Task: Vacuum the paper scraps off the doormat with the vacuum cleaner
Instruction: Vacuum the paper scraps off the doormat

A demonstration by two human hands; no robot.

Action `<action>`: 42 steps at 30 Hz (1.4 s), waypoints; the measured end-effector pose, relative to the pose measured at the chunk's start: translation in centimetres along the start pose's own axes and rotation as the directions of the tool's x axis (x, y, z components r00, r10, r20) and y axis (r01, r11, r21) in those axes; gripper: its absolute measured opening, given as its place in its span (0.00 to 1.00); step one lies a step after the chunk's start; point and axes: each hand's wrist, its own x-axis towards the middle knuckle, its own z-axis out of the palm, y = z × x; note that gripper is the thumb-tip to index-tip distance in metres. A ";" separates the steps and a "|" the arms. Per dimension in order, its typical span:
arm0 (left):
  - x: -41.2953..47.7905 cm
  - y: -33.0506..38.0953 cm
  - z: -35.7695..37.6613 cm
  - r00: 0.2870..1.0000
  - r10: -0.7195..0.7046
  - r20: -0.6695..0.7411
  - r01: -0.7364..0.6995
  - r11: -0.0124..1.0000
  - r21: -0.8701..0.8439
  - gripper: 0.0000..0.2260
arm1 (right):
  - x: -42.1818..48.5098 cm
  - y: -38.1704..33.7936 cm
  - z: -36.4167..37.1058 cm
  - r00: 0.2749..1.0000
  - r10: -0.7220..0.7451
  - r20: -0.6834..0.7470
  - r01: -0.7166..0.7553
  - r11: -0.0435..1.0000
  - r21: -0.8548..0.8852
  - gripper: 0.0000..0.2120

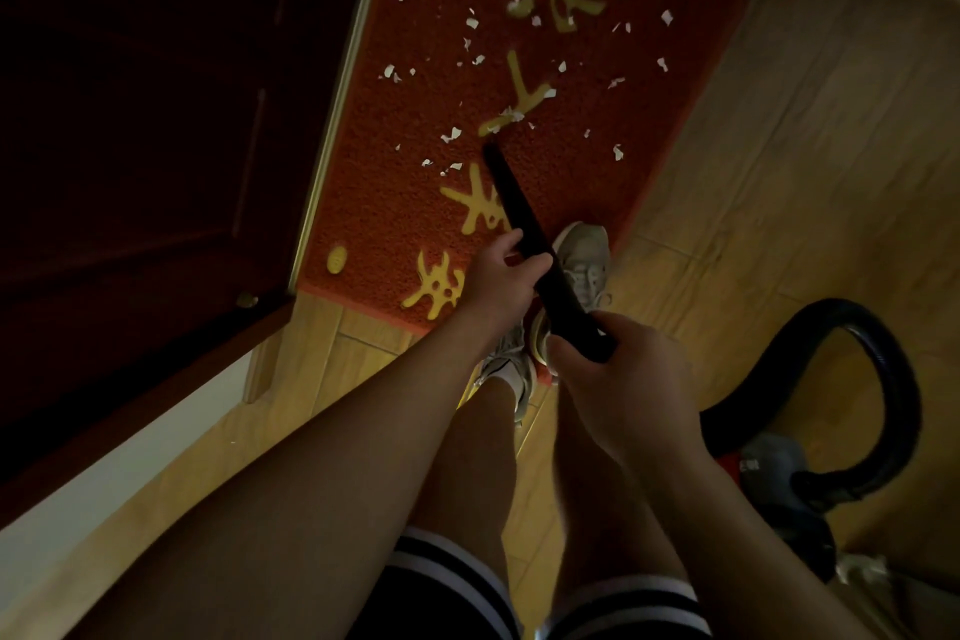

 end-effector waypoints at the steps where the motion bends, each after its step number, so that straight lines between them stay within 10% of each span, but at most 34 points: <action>1: 0.0 0.1 0.1 1.000 -0.003 -0.001 0.003 1.000 -0.004 0.28 | 0.1 -0.1 -0.2 1.000 -0.001 0.005 0.001 1.000 -0.003 0.07; 42: 2.5 3.9 0.2 0.994 -0.012 -0.113 0.001 0.995 -0.100 0.41 | 5.6 -1.9 -3.2 0.988 -0.097 0.117 0.104 0.993 -0.054 0.08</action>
